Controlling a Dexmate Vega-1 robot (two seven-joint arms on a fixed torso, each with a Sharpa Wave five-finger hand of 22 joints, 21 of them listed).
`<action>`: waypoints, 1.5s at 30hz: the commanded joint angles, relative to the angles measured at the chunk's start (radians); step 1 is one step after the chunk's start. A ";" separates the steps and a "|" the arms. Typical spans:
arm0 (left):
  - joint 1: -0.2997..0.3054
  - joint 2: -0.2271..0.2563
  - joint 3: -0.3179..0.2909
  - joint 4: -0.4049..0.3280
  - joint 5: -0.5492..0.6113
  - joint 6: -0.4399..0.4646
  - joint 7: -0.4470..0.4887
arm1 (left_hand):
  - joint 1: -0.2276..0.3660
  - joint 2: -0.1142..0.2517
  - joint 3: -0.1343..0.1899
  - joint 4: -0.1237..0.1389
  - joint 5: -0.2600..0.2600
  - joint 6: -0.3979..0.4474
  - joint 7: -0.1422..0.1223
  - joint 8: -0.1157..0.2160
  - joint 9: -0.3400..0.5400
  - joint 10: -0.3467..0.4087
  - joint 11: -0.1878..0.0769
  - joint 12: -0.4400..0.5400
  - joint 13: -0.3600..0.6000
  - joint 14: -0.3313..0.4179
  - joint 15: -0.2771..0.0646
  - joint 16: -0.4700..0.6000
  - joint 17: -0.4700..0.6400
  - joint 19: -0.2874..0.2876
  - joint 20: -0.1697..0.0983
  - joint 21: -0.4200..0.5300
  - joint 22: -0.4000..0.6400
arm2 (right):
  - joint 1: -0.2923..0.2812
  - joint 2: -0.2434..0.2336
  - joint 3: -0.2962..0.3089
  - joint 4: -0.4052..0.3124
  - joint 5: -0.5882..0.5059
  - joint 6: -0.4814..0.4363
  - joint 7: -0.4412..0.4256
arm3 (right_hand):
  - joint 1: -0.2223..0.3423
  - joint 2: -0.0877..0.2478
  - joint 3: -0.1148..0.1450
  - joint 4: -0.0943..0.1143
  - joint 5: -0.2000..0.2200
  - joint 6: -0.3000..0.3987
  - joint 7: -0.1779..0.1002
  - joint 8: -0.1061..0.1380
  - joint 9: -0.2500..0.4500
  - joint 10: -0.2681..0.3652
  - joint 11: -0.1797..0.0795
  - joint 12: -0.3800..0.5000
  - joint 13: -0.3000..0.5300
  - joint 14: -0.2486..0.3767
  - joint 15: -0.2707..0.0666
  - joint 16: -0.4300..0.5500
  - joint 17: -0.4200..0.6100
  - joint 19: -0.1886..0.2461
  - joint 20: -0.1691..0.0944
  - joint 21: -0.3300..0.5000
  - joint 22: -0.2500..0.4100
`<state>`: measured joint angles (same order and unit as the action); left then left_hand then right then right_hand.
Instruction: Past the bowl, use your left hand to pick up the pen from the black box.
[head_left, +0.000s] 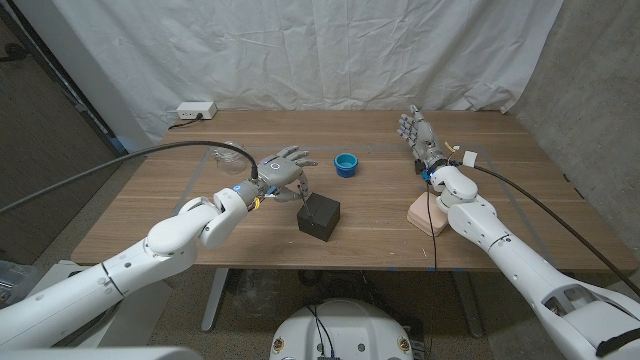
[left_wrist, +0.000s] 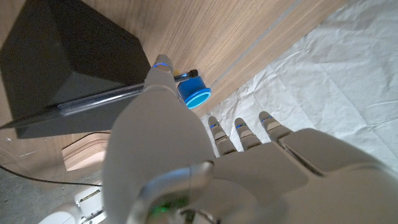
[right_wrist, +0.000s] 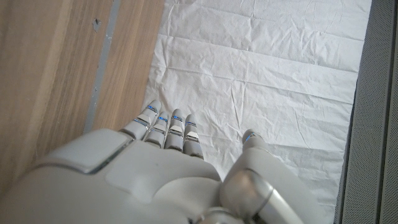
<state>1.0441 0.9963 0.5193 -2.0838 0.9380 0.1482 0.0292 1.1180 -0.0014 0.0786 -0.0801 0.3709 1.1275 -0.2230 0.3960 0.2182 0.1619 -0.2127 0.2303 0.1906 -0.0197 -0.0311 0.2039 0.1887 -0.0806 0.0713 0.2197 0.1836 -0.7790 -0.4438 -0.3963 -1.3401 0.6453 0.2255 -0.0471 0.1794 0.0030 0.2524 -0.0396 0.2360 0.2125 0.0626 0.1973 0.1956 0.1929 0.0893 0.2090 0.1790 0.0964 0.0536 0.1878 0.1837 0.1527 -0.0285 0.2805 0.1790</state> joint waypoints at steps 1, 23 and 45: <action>0.013 -0.006 -0.014 -0.008 -0.037 0.023 0.010 | 0.011 0.001 -0.006 -0.003 0.001 0.013 0.001 0.007 0.002 0.007 0.000 0.004 0.003 0.008 -0.099 0.009 0.004 0.003 0.000 0.004 0.004 | 0.006 0.003 -0.003 0.006 -0.002 -0.001 0.002 | 0.001 0.009 0.000 -0.004 -0.003 0.004 -0.001 0.002 0.000 -0.001 0.002 0.001 0.006 0.006 0.006 0.001 0.001 0.006 -0.002 -0.003 0.004; 0.043 0.012 -0.058 -0.044 -0.139 0.063 0.025 | 0.013 0.009 -0.014 0.001 -0.003 0.004 0.002 0.000 -0.001 0.006 0.002 -0.004 0.003 0.015 -0.096 0.008 0.006 0.008 0.008 0.002 0.005 | 0.001 0.001 -0.007 -0.025 -0.010 -0.010 -0.012 | 0.001 0.010 -0.001 -0.006 -0.003 0.004 -0.001 0.002 0.000 0.000 0.003 0.001 0.006 0.006 0.007 0.001 0.001 0.008 -0.001 -0.007 0.004; 0.046 0.028 -0.077 -0.100 -0.117 0.098 0.004 | 0.018 0.014 -0.023 0.002 -0.006 0.002 0.001 -0.004 -0.003 0.010 0.005 -0.007 0.003 0.021 -0.098 0.006 0.007 0.011 0.008 0.001 0.005 | -0.003 -0.003 -0.004 -0.038 -0.011 -0.004 -0.014 | 0.001 0.011 -0.003 -0.007 -0.003 0.006 0.001 0.003 0.000 0.000 0.002 0.001 0.006 0.006 0.006 0.000 0.001 0.010 -0.001 -0.013 0.004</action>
<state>1.0942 1.0209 0.4505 -2.1613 0.8121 0.2328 0.0484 1.1286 0.0066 0.0633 -0.0791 0.3660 1.1342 -0.2236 0.3908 0.2112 0.1670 -0.2073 0.2255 0.1908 -0.0064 -0.0321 0.2038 0.1933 -0.0750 0.0769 0.2197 0.1836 -0.7785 -0.4426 -0.4032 -1.3682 0.6355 0.2188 -0.0573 0.1793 0.0032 0.2483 -0.0438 0.2360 0.2125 0.0626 0.1973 0.1956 0.1929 0.0893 0.2090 0.1789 0.0964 0.0536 0.1878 0.1814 0.1526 -0.0286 0.2728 0.1790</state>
